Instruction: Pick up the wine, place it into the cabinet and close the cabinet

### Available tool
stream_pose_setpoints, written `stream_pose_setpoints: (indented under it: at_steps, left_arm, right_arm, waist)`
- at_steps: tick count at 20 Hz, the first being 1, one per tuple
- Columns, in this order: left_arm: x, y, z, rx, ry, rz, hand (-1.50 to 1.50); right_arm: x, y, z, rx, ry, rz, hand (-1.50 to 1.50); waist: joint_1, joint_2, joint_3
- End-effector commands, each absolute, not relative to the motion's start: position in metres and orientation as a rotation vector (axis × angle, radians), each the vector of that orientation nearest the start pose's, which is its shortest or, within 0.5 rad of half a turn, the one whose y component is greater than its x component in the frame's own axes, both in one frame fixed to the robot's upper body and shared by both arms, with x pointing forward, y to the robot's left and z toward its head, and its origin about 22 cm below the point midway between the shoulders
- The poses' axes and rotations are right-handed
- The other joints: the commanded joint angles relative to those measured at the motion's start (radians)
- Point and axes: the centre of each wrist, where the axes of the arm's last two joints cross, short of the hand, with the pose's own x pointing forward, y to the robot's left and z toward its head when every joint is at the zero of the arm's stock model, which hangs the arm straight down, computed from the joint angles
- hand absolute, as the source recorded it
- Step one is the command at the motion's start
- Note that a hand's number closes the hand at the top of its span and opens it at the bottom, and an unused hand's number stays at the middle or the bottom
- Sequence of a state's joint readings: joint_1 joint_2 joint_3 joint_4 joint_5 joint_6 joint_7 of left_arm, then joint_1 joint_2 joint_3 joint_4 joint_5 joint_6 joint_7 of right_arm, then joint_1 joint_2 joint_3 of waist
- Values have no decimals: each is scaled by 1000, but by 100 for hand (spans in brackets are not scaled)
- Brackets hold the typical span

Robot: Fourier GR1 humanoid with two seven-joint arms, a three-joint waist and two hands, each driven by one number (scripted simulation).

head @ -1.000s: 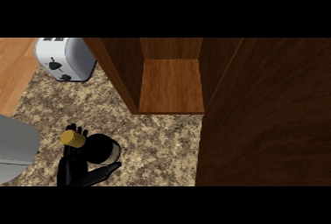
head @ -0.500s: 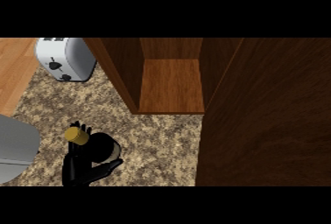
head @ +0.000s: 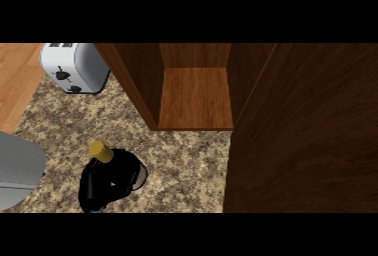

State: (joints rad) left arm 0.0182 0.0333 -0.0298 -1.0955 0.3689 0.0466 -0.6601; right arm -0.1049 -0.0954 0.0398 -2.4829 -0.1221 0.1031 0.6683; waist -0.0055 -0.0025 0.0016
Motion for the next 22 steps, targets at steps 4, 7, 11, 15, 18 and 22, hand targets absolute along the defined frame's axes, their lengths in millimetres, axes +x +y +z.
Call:
stream_pose_setpoints:
  at_steps: [4,7,11,15,18,22]
  left_arm:
    - [208,237,-118,76,-1754,160,150]
    - [212,278,-107,-14,-1734,108,150]
    - [214,317,-93,-82,-1767,101,150]
    - [229,311,-75,-19,-1875,61,150]
    - [210,315,-66,9,-1927,64,150]
    - [206,288,-47,-121,-1954,113,150]
  right_arm:
    - [119,-225,215,230,-1939,281,-150]
    - [131,-226,218,226,-1917,288,-150]
    - [141,-225,229,228,-1934,269,-150]
    - [118,-221,220,221,-1937,278,-150]
    - [127,-224,219,236,-1917,286,-150]
    - [125,-228,221,207,-1938,273,-150]
  waist:
    - [-5,0,-1]
    - [-1,1,-1]
    - [5,1,-2]
    - [-1,0,-2]
    - [6,0,-1]
    - [7,-2,-1]
